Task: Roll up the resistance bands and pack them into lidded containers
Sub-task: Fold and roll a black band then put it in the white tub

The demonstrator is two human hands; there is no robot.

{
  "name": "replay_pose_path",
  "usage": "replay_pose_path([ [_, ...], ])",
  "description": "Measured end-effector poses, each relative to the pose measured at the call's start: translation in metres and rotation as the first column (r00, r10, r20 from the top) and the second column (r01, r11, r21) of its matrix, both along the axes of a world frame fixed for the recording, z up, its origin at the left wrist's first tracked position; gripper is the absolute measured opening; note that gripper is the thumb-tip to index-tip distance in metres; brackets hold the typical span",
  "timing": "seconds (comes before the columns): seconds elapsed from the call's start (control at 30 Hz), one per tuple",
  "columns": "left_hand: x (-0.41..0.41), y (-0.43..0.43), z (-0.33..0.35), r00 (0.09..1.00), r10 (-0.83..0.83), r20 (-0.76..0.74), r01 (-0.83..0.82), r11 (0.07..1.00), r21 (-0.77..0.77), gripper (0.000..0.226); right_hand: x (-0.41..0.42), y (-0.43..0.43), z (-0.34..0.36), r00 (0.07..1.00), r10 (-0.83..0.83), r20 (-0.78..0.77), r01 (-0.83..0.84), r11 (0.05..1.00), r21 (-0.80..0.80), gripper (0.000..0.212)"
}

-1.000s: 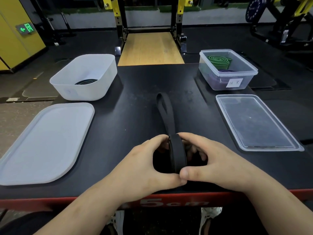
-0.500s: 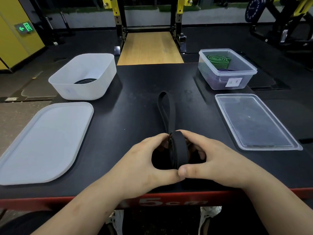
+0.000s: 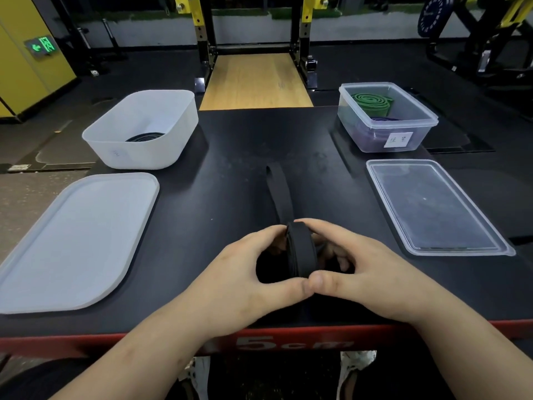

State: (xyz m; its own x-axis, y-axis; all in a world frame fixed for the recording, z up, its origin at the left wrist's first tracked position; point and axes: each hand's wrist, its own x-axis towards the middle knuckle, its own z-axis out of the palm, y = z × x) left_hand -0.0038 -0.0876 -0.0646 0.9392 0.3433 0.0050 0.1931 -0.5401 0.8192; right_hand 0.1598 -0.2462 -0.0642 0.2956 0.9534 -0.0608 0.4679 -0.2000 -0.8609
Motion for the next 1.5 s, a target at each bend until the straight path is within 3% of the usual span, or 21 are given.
replay_pose_path([
  [0.13,-0.001,0.0,0.0,0.999,0.014,-0.039,-0.013,1.0,0.01,0.074,0.002,0.005,-0.002,0.998,-0.065,-0.007,0.065,0.997,0.041,0.051],
  [0.33,0.002,-0.001,0.001,1.0,0.004,-0.002,-0.004,0.999,-0.038,0.054,0.001,0.003,-0.005,1.0,-0.004,0.011,0.004,1.0,-0.017,0.076],
  [0.5,0.001,0.001,-0.002,1.0,-0.008,-0.03,0.007,1.0,-0.017,0.075,0.004,0.004,-0.001,0.999,-0.034,-0.023,0.034,0.999,0.002,0.057],
  [0.7,0.002,-0.002,0.001,0.999,-0.009,-0.043,0.008,0.999,-0.033,0.057,0.003,0.003,-0.005,1.0,-0.002,-0.022,0.002,1.0,0.002,0.077],
  [0.87,0.001,-0.002,0.001,0.999,0.014,-0.046,-0.015,1.0,-0.019,0.055,0.003,0.002,-0.001,0.999,0.03,-0.015,-0.031,0.999,-0.008,0.067],
  [1.03,-0.001,0.001,0.003,0.998,0.009,-0.058,-0.01,1.0,-0.025,0.083,0.003,0.004,-0.005,0.999,-0.034,0.028,0.035,0.999,-0.008,0.063],
  [1.27,0.001,-0.002,0.006,1.0,-0.023,-0.002,0.023,0.998,-0.061,0.065,0.0,0.002,0.0,1.0,0.004,0.012,-0.004,1.0,0.015,0.062],
  [1.4,0.002,-0.002,0.002,1.0,-0.007,-0.017,0.006,1.0,-0.027,0.073,-0.001,0.004,0.002,1.0,-0.022,-0.014,0.023,0.998,0.051,0.046],
  [1.5,0.003,-0.001,0.0,0.999,0.002,-0.034,-0.002,1.0,-0.014,0.076,-0.001,0.006,-0.002,0.999,-0.053,-0.011,0.053,0.998,0.046,0.046],
])
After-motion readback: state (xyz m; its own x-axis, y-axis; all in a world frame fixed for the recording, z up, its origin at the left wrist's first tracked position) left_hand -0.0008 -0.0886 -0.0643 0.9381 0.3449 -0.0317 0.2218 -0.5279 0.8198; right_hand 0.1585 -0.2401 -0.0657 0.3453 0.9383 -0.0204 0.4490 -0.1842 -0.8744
